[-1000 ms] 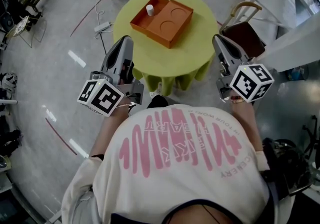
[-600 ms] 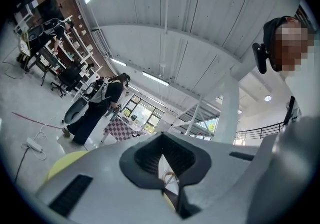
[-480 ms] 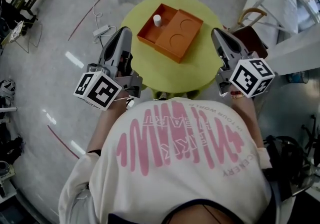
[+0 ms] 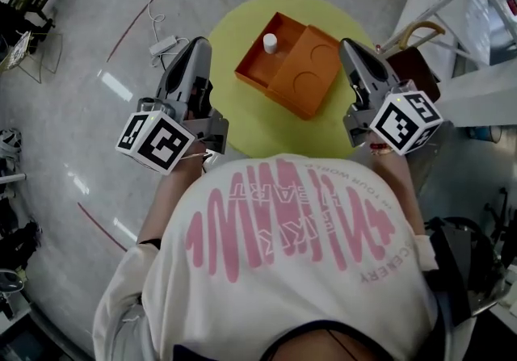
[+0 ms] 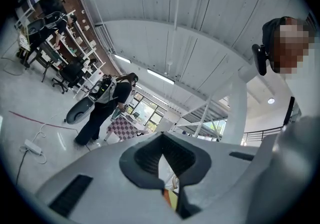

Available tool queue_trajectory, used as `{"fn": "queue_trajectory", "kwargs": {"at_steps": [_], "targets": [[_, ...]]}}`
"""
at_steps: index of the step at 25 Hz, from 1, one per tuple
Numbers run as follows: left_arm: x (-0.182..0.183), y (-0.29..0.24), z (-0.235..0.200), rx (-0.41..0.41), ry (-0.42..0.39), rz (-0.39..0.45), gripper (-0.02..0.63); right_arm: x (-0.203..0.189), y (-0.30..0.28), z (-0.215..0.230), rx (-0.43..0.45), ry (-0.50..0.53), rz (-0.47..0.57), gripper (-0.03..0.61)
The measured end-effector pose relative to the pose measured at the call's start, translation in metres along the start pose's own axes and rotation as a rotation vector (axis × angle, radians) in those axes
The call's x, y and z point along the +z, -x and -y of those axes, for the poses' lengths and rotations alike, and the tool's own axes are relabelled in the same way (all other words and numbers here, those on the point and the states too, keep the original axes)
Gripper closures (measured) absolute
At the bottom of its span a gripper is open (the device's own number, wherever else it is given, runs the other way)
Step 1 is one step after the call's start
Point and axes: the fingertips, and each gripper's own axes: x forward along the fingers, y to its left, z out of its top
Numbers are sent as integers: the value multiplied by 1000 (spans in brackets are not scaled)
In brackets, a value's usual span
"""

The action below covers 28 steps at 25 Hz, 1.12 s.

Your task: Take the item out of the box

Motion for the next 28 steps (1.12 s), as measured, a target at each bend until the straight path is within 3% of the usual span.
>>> {"fn": "queue_trajectory", "kwargs": {"at_steps": [5,14,20,28], "targets": [[-12,-18,-36,2,35,-53,606,-21,-40,15,-22,-16,-70,574],[-62,-37,-90,33,64,-182,606,-75,-93,34,-25,-50,-211,574],[-101,-34,-109,44,124,-255,606,-111,-120,39,-17,-60,-324,574],[-131,-25,-143,99,180,-298,606,-160,-152,39,25,-70,-448,574]]}}
